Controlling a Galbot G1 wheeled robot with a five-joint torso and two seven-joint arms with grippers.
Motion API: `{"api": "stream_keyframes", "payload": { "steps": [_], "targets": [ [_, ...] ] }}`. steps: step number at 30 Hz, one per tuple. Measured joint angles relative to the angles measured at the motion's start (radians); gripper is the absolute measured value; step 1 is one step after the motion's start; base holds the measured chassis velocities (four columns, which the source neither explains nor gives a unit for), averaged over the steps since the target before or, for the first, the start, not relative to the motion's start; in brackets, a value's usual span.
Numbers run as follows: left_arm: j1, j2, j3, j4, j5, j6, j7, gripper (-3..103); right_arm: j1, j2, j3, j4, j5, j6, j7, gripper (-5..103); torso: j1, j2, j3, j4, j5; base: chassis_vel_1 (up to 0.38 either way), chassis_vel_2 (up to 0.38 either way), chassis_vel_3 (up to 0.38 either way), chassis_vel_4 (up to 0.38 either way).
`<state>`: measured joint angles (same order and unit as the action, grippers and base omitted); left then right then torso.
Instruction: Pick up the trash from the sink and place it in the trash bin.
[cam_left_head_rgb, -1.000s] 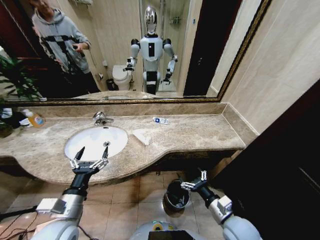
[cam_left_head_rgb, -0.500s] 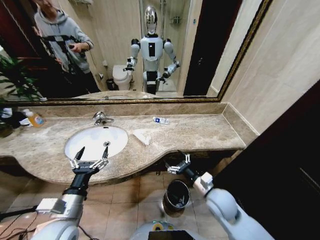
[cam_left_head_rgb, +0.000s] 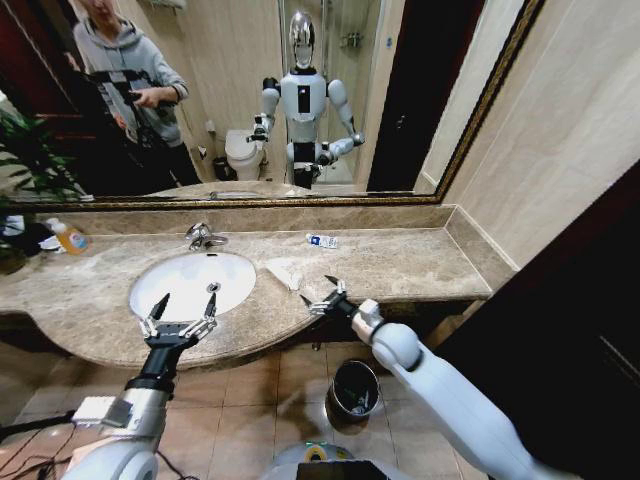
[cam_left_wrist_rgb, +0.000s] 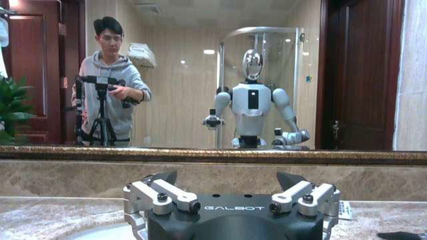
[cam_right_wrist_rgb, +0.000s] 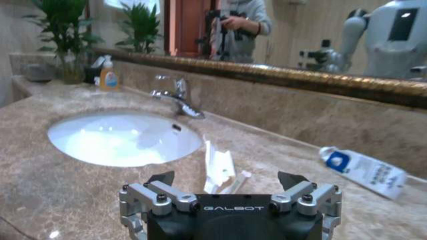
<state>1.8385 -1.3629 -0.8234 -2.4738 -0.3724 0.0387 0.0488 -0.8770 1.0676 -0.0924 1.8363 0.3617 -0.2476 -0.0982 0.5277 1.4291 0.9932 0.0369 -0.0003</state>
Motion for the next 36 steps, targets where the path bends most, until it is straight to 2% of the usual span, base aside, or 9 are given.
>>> {"api": "stream_keyframes", "payload": {
  "steps": [14, 17, 19, 20, 24, 26, 32, 35, 36],
  "targets": [
    [0.0, 0.0, 0.0, 0.0, 0.0, 0.0, 0.0, 100, 0.152, 0.097, -0.102, -0.188, 0.001, 0.009, 0.02, 101, 0.0, 0.0, 0.0, 0.0, 0.0001, 0.0, 0.0, 0.0, 0.0],
    [0.0, 0.0, 0.0, 0.0, 0.0, 0.0, 0.0, 100, 0.173, 0.111, -0.118, -0.213, 0.001, 0.009, 0.026, 96, 0.0, 0.0, 0.0, -0.0001, 0.0002, 0.0, 0.0, 0.0, 0.0],
    [0.0, 0.0, 0.0, 0.0, 0.0, 0.0, 0.0, 100, 0.184, 0.122, -0.129, -0.234, 0.001, 0.017, 0.026, 86, 0.0, 0.0, 0.0, 0.0, 0.0001, 0.0, 0.0, 0.0, 0.0],
    [0.0, 0.0, 0.0, 0.0, 0.0, 0.0, 0.0, 100, 0.184, 0.122, -0.129, -0.234, 0.001, 0.017, 0.026, 86, 0.0, 0.0, 0.0, 0.0, 0.0001, 0.0, 0.0, 0.0, 0.0],
    [0.0, 0.0, 0.0, 0.0, 0.0, 0.0, 0.0, 100, 0.196, 0.136, -0.145, -0.258, 0.0, 0.019, 0.026, 65, 0.0, 0.0, 0.0, 0.0, 0.0001, 0.0, 0.0, 0.0, 0.0],
    [0.0, 0.0, 0.0, 0.0, 0.0, 0.0, 0.0, 100, 0.199, 0.14, -0.148, -0.263, 0.0, 0.019, 0.026, 65, 0.0, 0.0, 0.0, -0.0001, 0.0001, 0.0, 0.0, 0.0, 0.0],
    [0.0, 0.0, 0.0, 0.0, 0.0, 0.0, 0.0, 100, 0.202, 0.152, -0.156, -0.269, -0.003, 0.02, 0.026, 37, 0.0, 0.0, 0.0, 0.0, 0.0001, 0.0, 0.0, 0.0, 0.0],
    [0.0, 0.0, 0.0, 0.0, 0.0, 0.0, 0.0, 100, 0.202, 0.153, -0.158, -0.27, -0.004, 0.021, 0.026, 32, 0.0, 0.0, 0.0, -0.0001, 0.0002, 0.0, 0.0, 0.0, 0.0],
    [0.0, 0.0, 0.0, 0.0, 0.0, 0.0, 0.0, 100, 0.202, 0.153, -0.158, -0.27, -0.004, 0.021, 0.026, 21, 0.0, 0.0, 0.0, 0.0, 0.0002, 0.0, 0.0, 0.0, 0.0]
  ]
}}
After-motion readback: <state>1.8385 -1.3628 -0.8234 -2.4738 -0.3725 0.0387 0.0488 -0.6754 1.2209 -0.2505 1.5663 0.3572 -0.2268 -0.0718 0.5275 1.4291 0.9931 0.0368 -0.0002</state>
